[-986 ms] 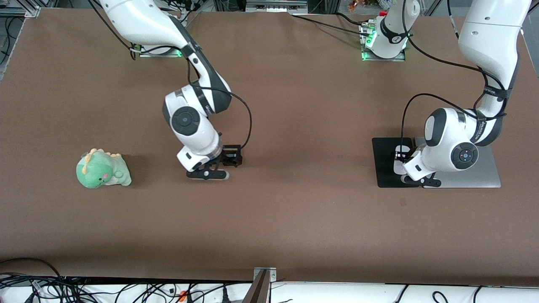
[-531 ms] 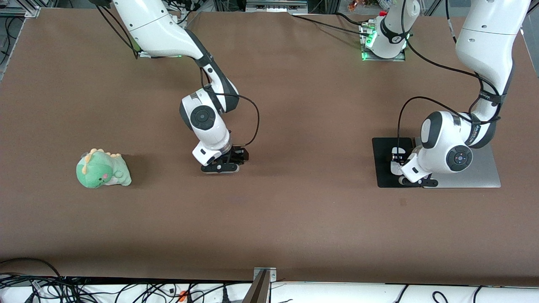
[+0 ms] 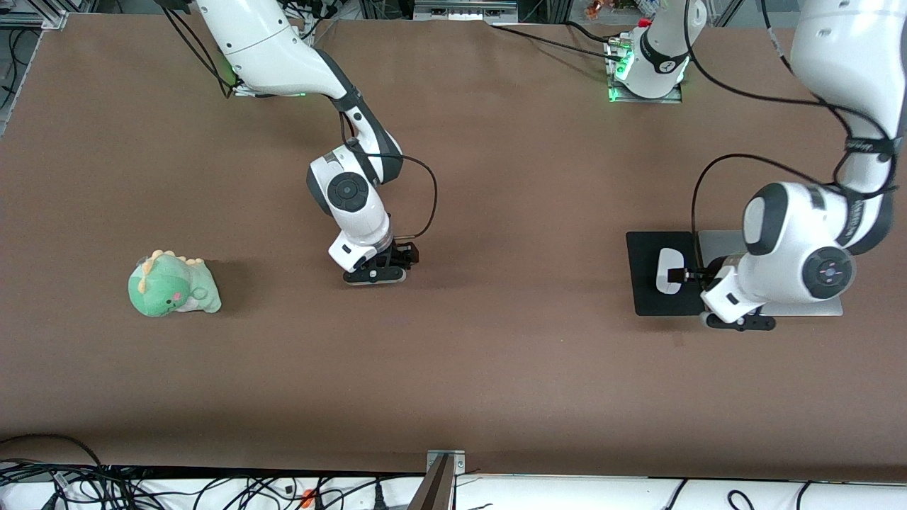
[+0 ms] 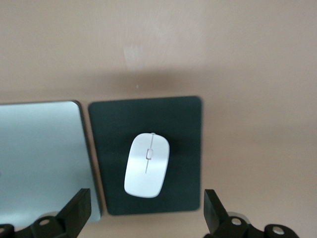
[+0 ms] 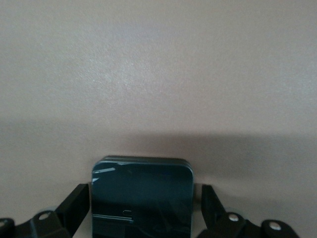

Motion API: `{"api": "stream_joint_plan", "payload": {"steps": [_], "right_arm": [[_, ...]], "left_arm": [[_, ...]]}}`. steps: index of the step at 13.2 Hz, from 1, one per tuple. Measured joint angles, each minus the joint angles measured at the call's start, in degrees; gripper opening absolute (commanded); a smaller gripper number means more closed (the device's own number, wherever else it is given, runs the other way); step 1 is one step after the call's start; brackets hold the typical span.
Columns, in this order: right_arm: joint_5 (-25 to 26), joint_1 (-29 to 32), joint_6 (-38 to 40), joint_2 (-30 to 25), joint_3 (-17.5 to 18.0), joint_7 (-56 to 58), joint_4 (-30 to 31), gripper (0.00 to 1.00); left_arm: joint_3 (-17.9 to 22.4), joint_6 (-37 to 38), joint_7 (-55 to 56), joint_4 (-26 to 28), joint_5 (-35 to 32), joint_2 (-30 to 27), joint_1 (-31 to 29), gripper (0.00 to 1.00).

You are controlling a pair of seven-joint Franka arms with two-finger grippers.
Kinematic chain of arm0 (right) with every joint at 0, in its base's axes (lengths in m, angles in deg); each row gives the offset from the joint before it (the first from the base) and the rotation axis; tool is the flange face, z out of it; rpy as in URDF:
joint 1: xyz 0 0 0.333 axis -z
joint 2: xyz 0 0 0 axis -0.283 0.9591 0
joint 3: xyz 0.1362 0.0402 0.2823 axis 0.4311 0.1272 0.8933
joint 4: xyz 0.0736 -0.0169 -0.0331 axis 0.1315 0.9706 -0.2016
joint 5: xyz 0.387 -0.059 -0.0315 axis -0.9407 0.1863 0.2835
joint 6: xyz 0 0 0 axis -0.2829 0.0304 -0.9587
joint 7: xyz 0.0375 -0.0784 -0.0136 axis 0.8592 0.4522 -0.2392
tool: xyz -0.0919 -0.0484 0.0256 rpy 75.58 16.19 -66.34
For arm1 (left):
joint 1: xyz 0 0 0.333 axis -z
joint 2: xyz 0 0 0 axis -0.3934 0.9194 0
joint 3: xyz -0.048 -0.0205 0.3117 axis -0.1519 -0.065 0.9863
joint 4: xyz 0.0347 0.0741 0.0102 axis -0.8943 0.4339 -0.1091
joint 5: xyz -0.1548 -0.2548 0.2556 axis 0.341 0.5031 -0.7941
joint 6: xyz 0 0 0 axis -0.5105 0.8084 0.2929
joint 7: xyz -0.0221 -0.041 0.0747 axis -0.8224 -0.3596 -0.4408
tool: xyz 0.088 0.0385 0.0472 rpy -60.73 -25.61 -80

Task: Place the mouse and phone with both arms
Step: 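Release the mouse on the pad and raise the left gripper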

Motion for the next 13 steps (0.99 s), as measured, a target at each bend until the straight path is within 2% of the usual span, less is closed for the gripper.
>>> {"api": "stream_joint_plan", "payload": {"steps": [2, 3, 5, 7, 10, 11, 13], "right_arm": [[0.2, -0.1, -0.2, -0.1, -0.1, 0.0, 0.2, 0.44], [0.2, -0.1, -0.1, -0.2, -0.1, 0.0, 0.2, 0.29], [0.2, -0.2, 0.3, -0.7, -0.2, 0.0, 0.2, 0.14], [0.2, -0.2, 3.1, -0.7, -0.2, 0.1, -0.5, 0.12], [0.2, 0.2, 9.4, -1.2, -2.5, 5.0, -3.8, 0.12], [0.2, 1.3, 10.5, -1.6, -3.7, 8.9, -4.3, 0.11], [0.1, 6.3, 11.4, -2.6, -4.4, 15.8, -4.3, 0.08]], "left_arm": [[-1.4, 3.2, 0.0, -1.8, 0.0, -5.9, 0.0, 1.0], [-2.0, 5.4, 0.0, -2.1, 0.0, -9.2, 0.0, 1.0], [-3.0, 10.2, 0.0, -2.9, 0.0, -15.7, 0.0, 1.0], [-4.3, 15.4, 0.0, -4.4, 0.0, -20.1, 0.0, 1.0], [-4.4, 19.3, -0.2, -6.5, 0.0, -21.8, 0.2, 1.0], [-3.0, 20.0, -0.2, -6.7, 0.0, -22.0, 1.4, 1.0], [4.3, 20.6, -0.6, -6.5, 0.0, -22.4, 7.6, 1.0]]}}
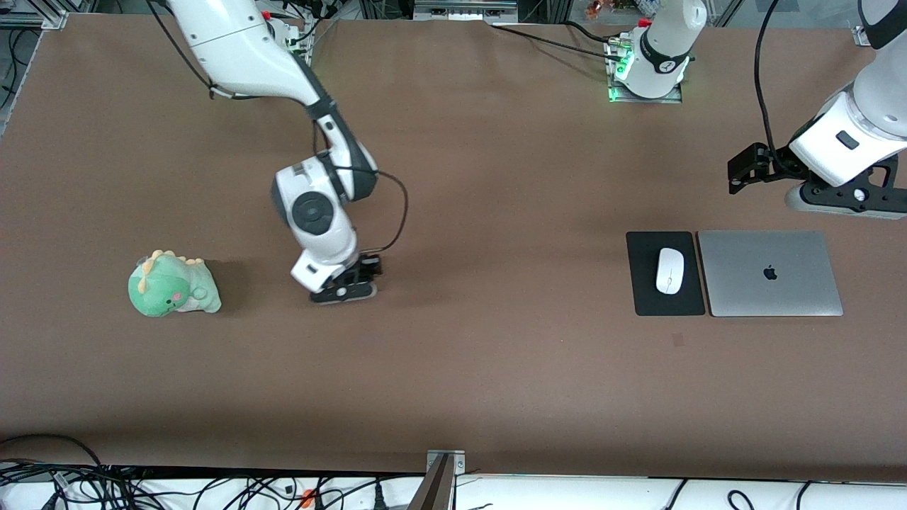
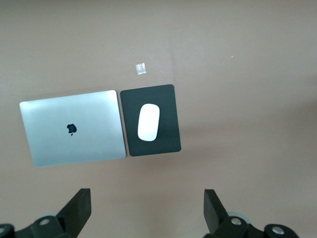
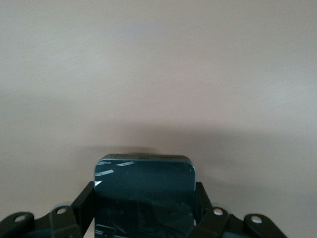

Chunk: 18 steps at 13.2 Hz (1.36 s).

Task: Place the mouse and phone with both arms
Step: 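Release the mouse on the pad and raise the left gripper, then carry the black phone with the right gripper beside the green plush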

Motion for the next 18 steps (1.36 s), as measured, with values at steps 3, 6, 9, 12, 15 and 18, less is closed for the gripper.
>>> {"api": "stream_joint_plan", "payload": {"steps": [3, 6, 9, 12, 15, 18], "right_arm": [[0.0, 7.1, 0.1, -1.3, -0.1, 6.1, 1.2, 0.08], [-5.1, 13.5, -2.3, -2.1, -0.1, 15.5, 3.9, 0.08], [-11.8, 16.4, -5.6, -2.4, -0.1, 21.9, 7.2, 0.08], [-12.1, 16.3, -9.2, -2.4, 0.3, 22.0, 9.6, 0.36], [-12.1, 16.3, -9.6, -2.2, 0.4, 22.7, 10.3, 1.0], [-12.1, 16.3, -10.5, -2.1, 0.4, 23.7, 10.4, 1.0]], "left_arm": [[4.8, 0.0, -1.4, 0.7, 0.0, -0.4, 3.4, 1.0], [4.8, 0.0, -1.4, 0.7, 0.0, -0.9, 3.8, 1.0], [5.1, 0.0, -1.4, 0.8, 0.0, -1.1, 3.7, 1.0], [5.6, -0.1, -1.4, 0.9, 0.0, -1.1, 3.5, 1.0], [5.8, -0.1, -1.4, 0.9, 0.0, -1.1, 3.5, 1.0], [5.8, -0.1, -1.4, 0.9, 0.0, -1.1, 3.5, 1.0]]}}
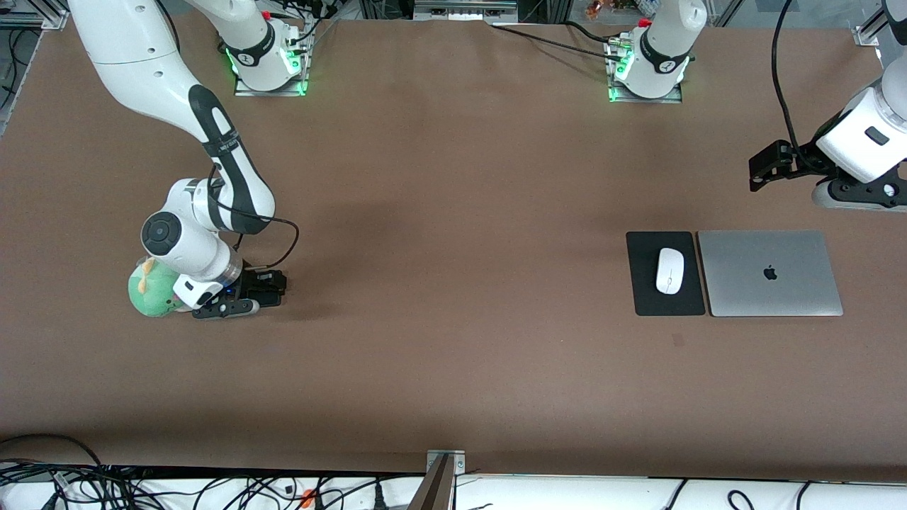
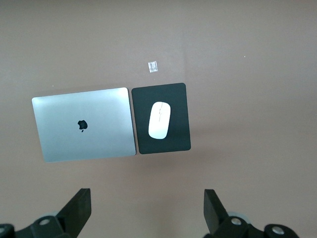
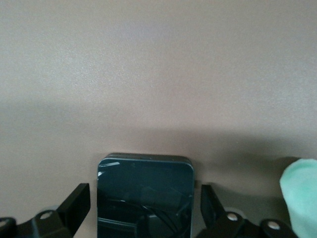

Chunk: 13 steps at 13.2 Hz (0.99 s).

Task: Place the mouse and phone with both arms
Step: 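Carry the black phone with the right gripper beside the green plush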

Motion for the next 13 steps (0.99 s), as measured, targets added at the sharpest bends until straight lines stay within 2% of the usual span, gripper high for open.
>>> {"api": "stream_joint_plan", "payload": {"steps": [3, 6, 13], "right_arm": [[-0.3, 0.0, 0.0, -0.5, 0.0, 0.0, -0.7, 1.0], [-3.9, 0.0, 4.5, -3.1, 0.0, 0.1, -3.6, 1.0], [-4.8, 0.3, 19.4, -16.2, -3.3, 0.1, -5.6, 1.0]], "left_arm": [[0.0, 0.0, 0.0, 0.0, 0.1, 0.1, 0.0, 1.0], [0.0, 0.0, 0.0, 0.0, 0.1, 0.2, 0.0, 1.0], [-0.1, 0.0, 0.0, 0.0, 0.1, 0.3, 0.1, 1.0]]}}
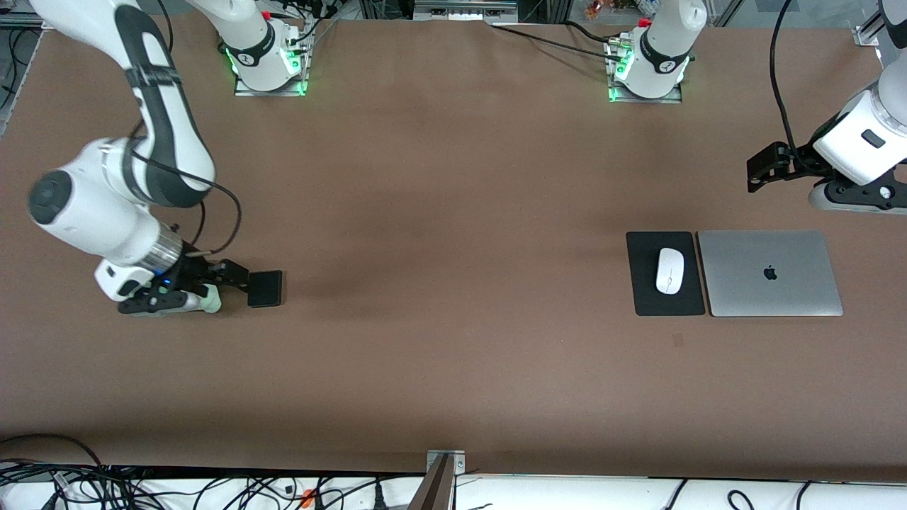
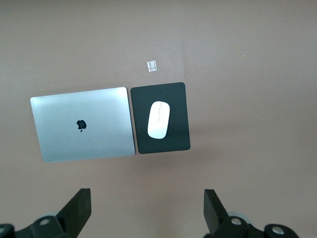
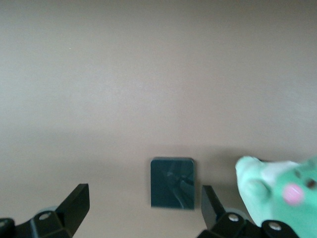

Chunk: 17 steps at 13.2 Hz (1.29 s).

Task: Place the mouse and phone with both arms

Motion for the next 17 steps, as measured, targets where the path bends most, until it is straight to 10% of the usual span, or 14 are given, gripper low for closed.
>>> {"api": "stream_joint_plan", "payload": {"steps": [9, 17], "right_arm": [[8.1, 1.8, 24.7, -17.0, -3.2, -4.2, -1.2, 1.0], [13.6, 6.3, 39.5, -19.1, -0.6, -5.8, -12.1, 1.0]], "left_arm": [[0.0, 0.0, 0.0, 0.0, 0.0, 0.0, 0.0, 1.0], [-0.1, -0.4, 0.0, 0.0, 0.0, 0.1, 0.0, 1.0]]}}
